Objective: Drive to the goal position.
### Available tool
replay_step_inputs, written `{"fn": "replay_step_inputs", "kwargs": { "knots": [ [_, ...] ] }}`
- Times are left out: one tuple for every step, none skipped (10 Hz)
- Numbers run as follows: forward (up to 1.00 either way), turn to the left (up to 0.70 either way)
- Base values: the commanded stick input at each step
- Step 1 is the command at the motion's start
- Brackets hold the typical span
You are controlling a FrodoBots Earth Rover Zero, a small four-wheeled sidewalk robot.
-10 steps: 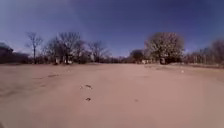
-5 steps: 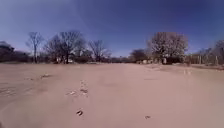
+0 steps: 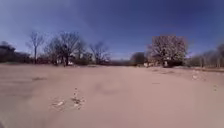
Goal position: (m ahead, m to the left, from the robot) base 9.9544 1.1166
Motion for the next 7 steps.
{"fn": "replay_step_inputs", "kwargs": {
  "knots": [
    [1.0,0.0],
    [1.0,0.0],
    [1.0,0.0],
    [1.0,0.0],
    [1.0,0.0],
    [1.0,0.0],
    [1.0,0.0]
  ]
}}
